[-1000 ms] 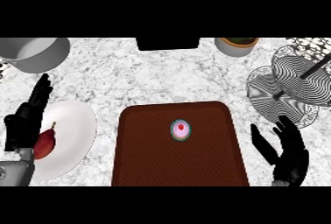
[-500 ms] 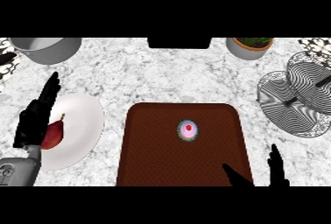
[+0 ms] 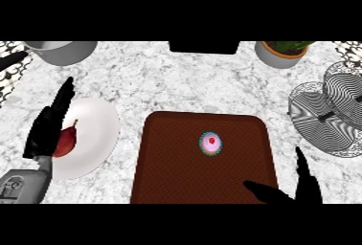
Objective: Pick the cupcake from the tray and place it in the tiered basket
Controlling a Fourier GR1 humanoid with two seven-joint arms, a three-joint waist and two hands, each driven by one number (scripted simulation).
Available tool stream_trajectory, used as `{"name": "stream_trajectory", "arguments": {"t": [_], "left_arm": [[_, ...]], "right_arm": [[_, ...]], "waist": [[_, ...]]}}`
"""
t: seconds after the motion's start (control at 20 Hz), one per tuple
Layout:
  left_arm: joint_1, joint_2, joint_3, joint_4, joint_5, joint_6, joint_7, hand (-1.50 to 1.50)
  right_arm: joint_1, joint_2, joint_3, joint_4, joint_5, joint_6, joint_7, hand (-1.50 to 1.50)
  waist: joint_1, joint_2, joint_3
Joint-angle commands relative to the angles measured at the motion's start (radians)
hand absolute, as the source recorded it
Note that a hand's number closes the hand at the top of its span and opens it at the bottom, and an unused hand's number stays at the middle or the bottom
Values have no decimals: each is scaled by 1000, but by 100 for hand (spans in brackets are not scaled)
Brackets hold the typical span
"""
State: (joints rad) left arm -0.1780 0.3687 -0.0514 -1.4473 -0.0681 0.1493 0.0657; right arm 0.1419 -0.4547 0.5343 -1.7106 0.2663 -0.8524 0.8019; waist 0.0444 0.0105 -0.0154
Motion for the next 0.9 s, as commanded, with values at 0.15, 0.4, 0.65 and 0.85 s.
{"name": "stream_trajectory", "arguments": {"t": [0.15,0.4,0.65,0.85], "left_arm": [[-8,-48,-22,14,-25,38,9,0],[16,-9,-1,-3,-21,15,9,0],[13,1,29,3,5,2,16,0],[0,-1,35,29,2,-6,-13,0]], "right_arm": [[-260,-5,-22,-26,92,196,509,-150],[-363,93,-5,15,140,311,682,-150],[-428,207,-21,136,186,371,686,-150],[-466,316,-12,227,275,389,687,-150]], "waist": [[1,-4,5],[-13,-12,8],[-25,-15,8],[-41,-13,10]]}}
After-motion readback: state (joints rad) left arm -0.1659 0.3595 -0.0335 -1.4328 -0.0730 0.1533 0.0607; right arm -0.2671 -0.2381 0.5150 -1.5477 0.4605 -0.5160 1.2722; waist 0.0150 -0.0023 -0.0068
